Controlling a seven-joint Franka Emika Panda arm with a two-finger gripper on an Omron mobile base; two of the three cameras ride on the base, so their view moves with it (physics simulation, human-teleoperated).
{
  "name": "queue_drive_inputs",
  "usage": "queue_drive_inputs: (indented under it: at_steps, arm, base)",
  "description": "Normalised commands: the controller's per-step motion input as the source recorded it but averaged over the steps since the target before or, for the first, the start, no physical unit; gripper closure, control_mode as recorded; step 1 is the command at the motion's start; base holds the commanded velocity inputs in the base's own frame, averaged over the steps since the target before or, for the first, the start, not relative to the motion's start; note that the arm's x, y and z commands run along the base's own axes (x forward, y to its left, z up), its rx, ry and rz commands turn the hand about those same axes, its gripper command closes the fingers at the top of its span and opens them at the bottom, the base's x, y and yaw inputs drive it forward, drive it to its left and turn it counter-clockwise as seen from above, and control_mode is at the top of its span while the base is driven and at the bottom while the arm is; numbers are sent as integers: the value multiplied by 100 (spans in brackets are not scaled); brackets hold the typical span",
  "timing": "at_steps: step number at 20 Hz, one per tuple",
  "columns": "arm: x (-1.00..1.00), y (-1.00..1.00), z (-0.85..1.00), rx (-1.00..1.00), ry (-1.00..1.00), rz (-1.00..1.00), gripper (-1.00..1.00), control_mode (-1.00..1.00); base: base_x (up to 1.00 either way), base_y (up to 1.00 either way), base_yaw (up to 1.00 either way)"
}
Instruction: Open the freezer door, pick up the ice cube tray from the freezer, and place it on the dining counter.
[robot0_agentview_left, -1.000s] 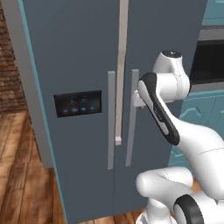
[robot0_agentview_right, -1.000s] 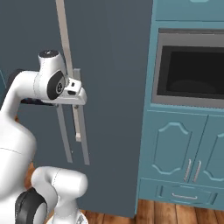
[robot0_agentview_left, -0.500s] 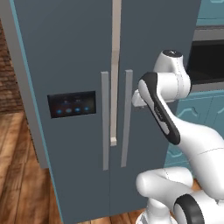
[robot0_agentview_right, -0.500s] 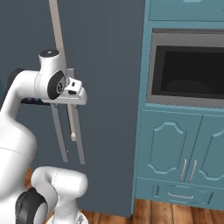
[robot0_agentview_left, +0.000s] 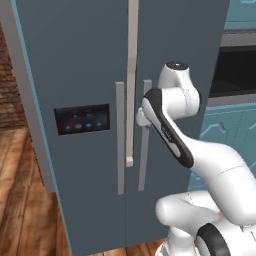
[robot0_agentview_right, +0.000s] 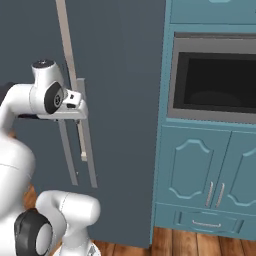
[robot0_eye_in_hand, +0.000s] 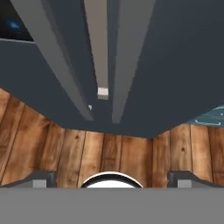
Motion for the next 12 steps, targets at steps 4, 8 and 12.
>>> queue_drive_inputs:
  at_steps: [4, 8, 12]
  arm:
    - [30, 100, -21, -3, -3, 10, -100, -100]
    - [41, 63, -2, -1, -8, 0, -100, -100]
    - [41, 37, -2, 0, -7, 0, -100, -100]
  base:
    - [0, 0, 0]
    - [0, 0, 0]
    - [0, 0, 0]
